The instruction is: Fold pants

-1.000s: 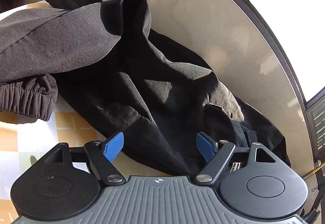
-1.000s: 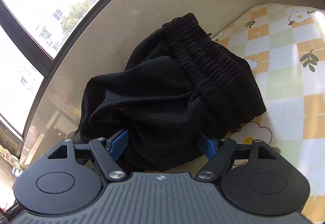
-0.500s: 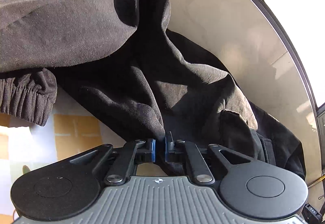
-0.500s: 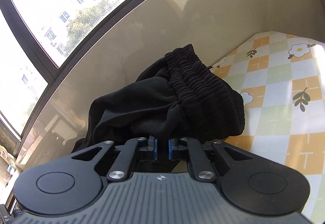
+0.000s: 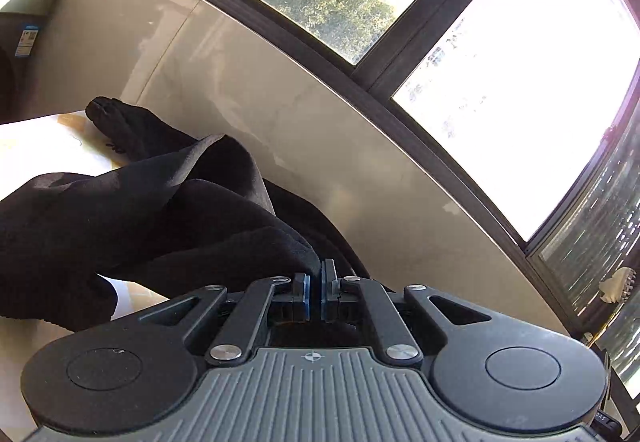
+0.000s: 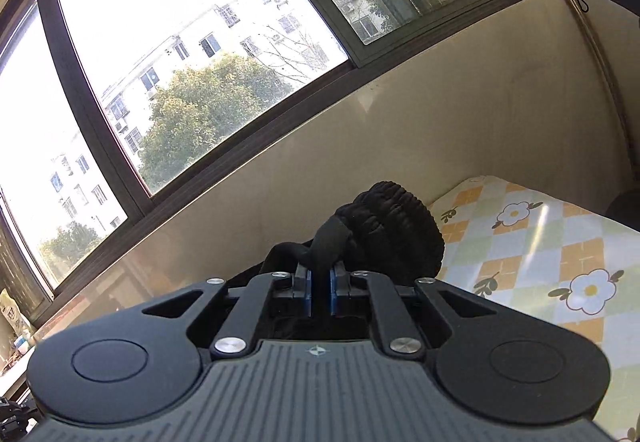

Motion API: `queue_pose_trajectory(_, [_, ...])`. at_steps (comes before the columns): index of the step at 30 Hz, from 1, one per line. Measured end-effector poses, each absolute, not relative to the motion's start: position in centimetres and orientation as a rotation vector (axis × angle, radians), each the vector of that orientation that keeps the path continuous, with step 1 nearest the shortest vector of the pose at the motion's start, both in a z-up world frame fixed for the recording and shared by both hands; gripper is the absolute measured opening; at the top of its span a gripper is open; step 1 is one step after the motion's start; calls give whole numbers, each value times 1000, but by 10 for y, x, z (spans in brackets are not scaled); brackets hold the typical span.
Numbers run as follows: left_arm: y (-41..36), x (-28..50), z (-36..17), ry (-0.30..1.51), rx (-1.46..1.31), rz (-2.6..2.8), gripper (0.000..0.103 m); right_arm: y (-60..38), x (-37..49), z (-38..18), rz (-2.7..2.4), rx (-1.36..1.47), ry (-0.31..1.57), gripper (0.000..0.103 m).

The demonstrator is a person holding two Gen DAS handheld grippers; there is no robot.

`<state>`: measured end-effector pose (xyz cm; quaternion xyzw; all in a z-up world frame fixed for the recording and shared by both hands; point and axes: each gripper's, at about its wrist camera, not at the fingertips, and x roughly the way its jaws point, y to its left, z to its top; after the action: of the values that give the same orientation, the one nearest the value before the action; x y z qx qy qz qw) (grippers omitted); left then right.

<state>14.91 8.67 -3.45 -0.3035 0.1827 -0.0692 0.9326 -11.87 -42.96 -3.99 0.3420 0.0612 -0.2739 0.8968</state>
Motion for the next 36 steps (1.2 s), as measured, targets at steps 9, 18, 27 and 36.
queue_pose_trajectory(9, [74, 154, -67, 526, -568, -141, 12, -413, -111, -53, -663, 602, 359, 29])
queue_pose_trajectory(18, [63, 164, -36, 460, -454, -150, 56, -381, -104, -8, -630, 353, 263, 53])
queue_pose_trajectory(27, [55, 170, -34, 453, -449, -164, 56, -360, 6, -27, -395, 202, 378, 56])
queue_pose_trajectory(36, [78, 146, -6, 357, -398, -50, 67, -372, 113, -80, -260, 258, 567, 56])
